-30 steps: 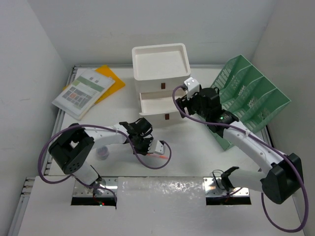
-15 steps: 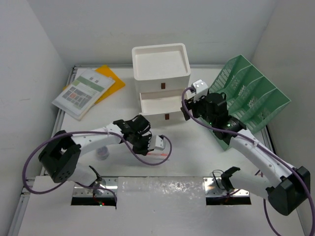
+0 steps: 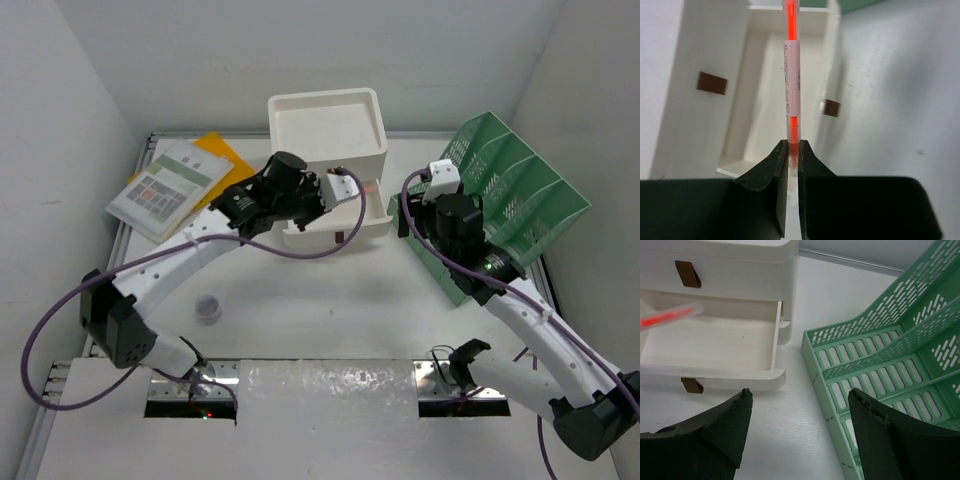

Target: Organize the desk

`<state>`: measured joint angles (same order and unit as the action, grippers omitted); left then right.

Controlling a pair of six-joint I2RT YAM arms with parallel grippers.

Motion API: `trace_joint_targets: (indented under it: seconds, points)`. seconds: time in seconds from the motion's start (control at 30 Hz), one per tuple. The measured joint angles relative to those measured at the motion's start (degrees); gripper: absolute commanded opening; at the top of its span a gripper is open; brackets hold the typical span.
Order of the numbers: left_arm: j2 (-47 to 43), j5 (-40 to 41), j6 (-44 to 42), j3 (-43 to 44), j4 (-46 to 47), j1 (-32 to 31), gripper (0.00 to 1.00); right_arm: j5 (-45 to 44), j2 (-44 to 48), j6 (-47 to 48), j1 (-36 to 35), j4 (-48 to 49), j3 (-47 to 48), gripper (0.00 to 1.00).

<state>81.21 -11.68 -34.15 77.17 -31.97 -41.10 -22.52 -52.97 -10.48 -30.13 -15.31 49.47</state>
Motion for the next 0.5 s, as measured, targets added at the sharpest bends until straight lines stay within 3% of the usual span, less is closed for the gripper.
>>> trace_joint_targets:
  seconds: [0.1, 0.13, 0.17, 0.2, 0.23, 0.27, 0.5]
  points:
    - [5.40, 3.28, -0.13, 2.10, 2.25, 0.90, 0.03, 0.68, -0.13, -0.24, 0.00, -0.22, -0.15, 0.77]
    - [7.23, 4.48, -0.11, 2.47, 2.56, 1.11, 0.16, 1.07, -0.17, -0.31, 0.00, -0.24, -0.17, 0.77]
    - [8.94, 5.44, -0.13, 2.78, 2.73, 1.42, 0.44, 1.64, -0.24, -0.31, 0.02, -0.20, -0.17, 0.78]
    - [10.67, 6.54, -0.28, 3.04, 2.86, 1.66, 0.60, 2.27, -0.37, -0.35, 0.02, -0.22, -0.17, 0.78]
    - [12.13, 7.41, -0.20, 3.17, 2.93, 1.75, 0.83, 3.02, -0.59, -0.48, 0.00, -0.22, -0.17, 0.78]
    - [13.16, 8.09, -0.26, 3.19, 2.91, 1.88, 0.99, 3.61, -0.76, -0.63, 0.00, -0.20, -0.17, 0.78]
    - [12.74, 10.80, 2.91, 5.07, 2.29, 3.06, 1.00, 8.07, -1.77, -2.86, 0.00, 2.60, -1.88, 0.75]
